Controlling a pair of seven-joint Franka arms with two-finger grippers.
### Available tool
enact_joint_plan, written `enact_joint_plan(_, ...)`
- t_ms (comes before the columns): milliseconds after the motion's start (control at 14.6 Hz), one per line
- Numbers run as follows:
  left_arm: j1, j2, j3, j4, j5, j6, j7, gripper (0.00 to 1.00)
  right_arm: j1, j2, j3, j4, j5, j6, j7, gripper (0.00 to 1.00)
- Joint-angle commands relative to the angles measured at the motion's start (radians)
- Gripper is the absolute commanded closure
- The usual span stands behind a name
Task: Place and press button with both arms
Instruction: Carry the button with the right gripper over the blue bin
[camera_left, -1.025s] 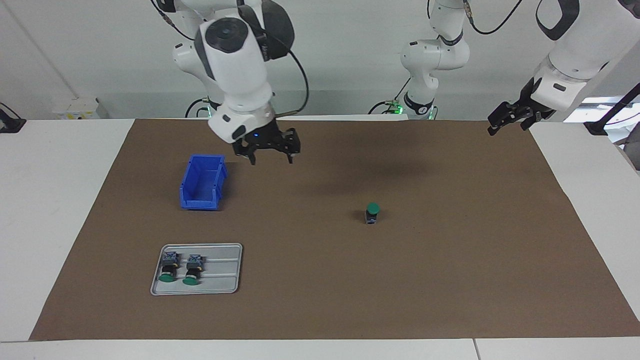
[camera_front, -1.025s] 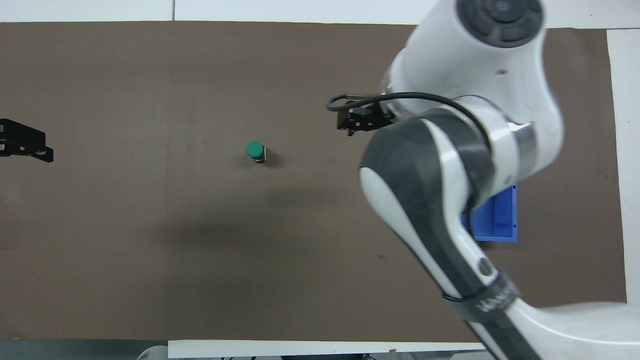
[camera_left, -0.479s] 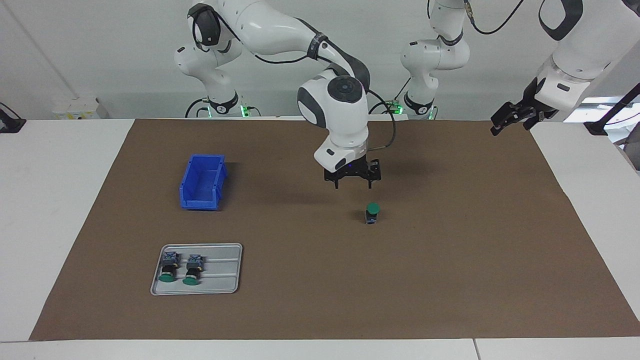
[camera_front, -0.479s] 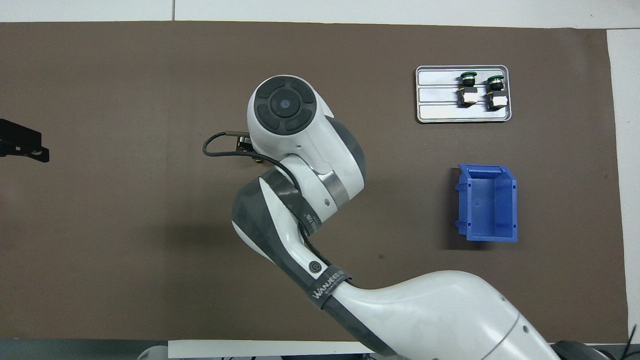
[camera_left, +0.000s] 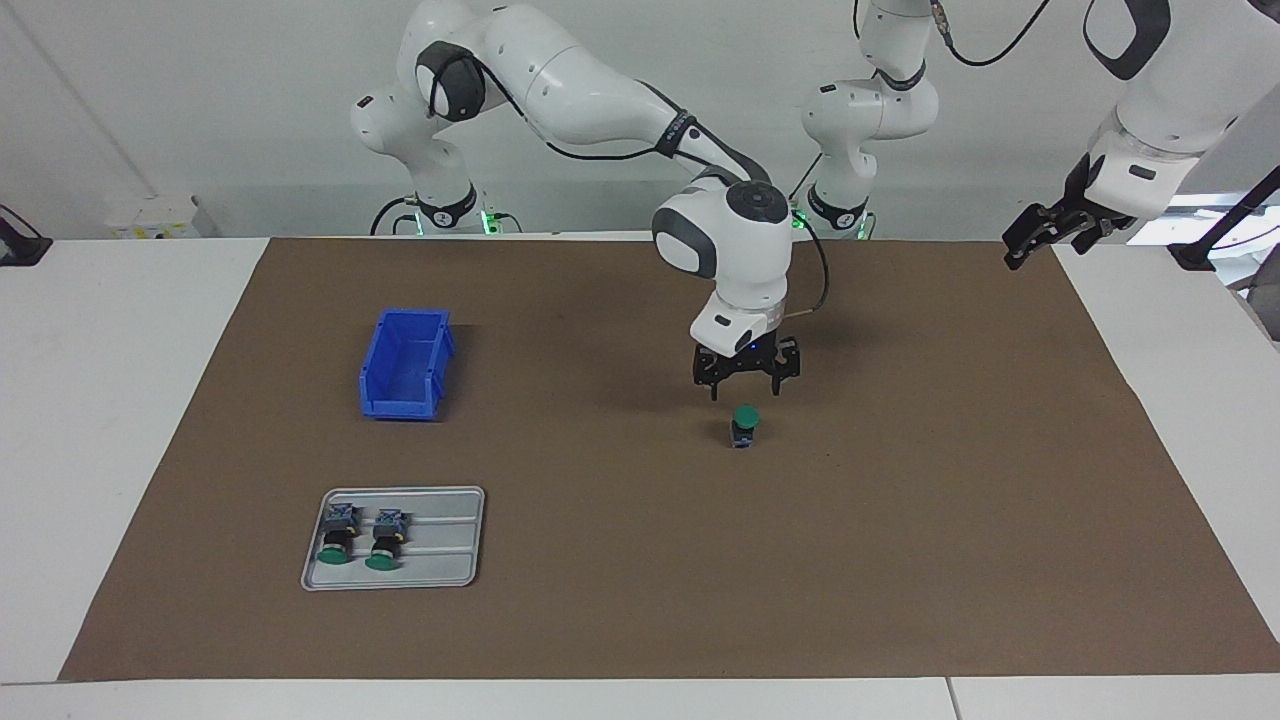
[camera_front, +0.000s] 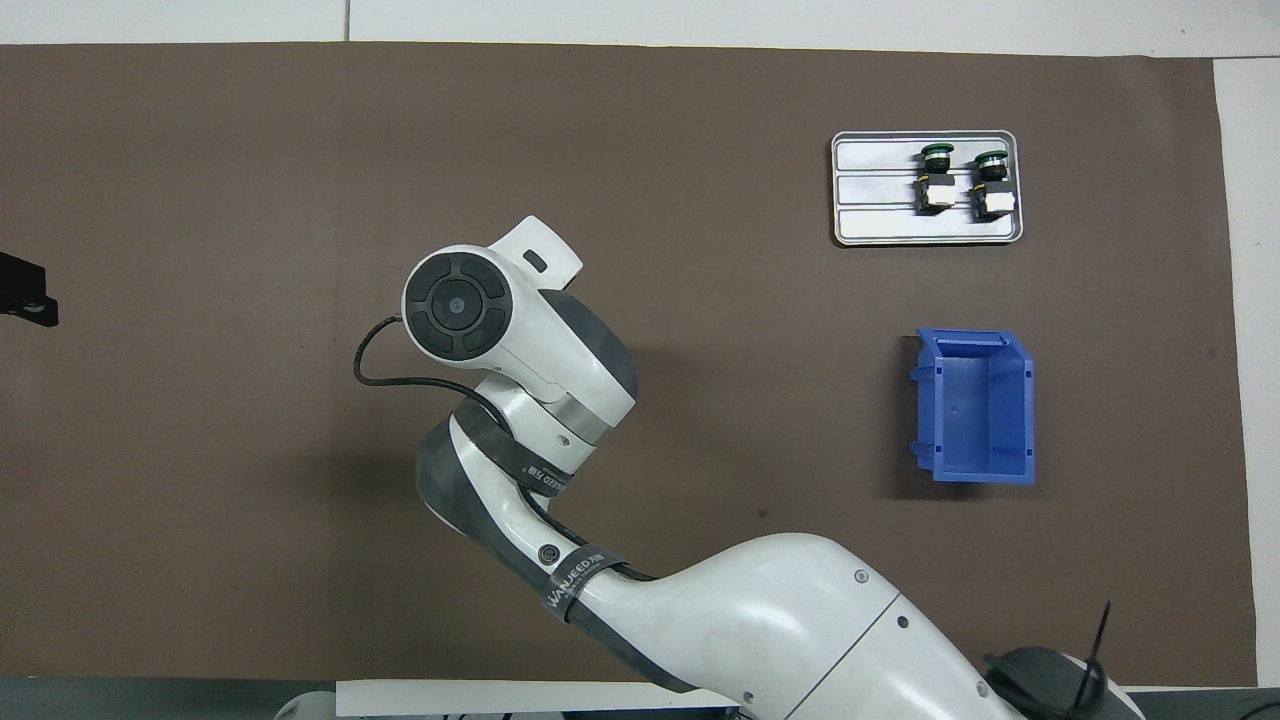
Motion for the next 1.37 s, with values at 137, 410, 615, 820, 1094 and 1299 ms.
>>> enact_joint_plan(137, 0.053, -0.011, -0.061, 0.005, 0.014, -0.008, 0.014, 0.0, -0.007, 0.076, 0.002, 0.012, -0.033, 0.079, 0.001, 0.01)
enact_joint_plan(410, 0.047, -0.002, -0.062, -0.001, 0.012, -0.008, 0.01, 0.0, -0.018, 0.079, 0.002, 0.01, -0.019, 0.1, -0.003, 0.39)
enact_joint_plan(615, 0.057, -0.002, -0.058, -0.001, 0.001, -0.005, 0.011, 0.0, -0.037, 0.08, 0.028, 0.013, -0.01, 0.093, -0.025, 1.0)
enact_joint_plan(820, 0.059, -0.002, -0.048, -0.001, -0.029, 0.001, 0.005, 0.0, -0.06, 0.076, 0.03, 0.021, -0.01, 0.067, -0.051, 1.0)
enact_joint_plan(1094, 0.059, -0.007, -0.045, -0.001, -0.037, -0.002, 0.002, 0.0, -0.232, -0.108, 0.031, -0.116, -0.002, -0.004, -0.354, 1.0)
enact_joint_plan(1299, 0.048, -0.008, -0.046, -0.001, -0.036, -0.002, 0.002, 0.0, -0.367, -0.338, 0.039, -0.386, 0.084, 0.004, -0.498, 1.0)
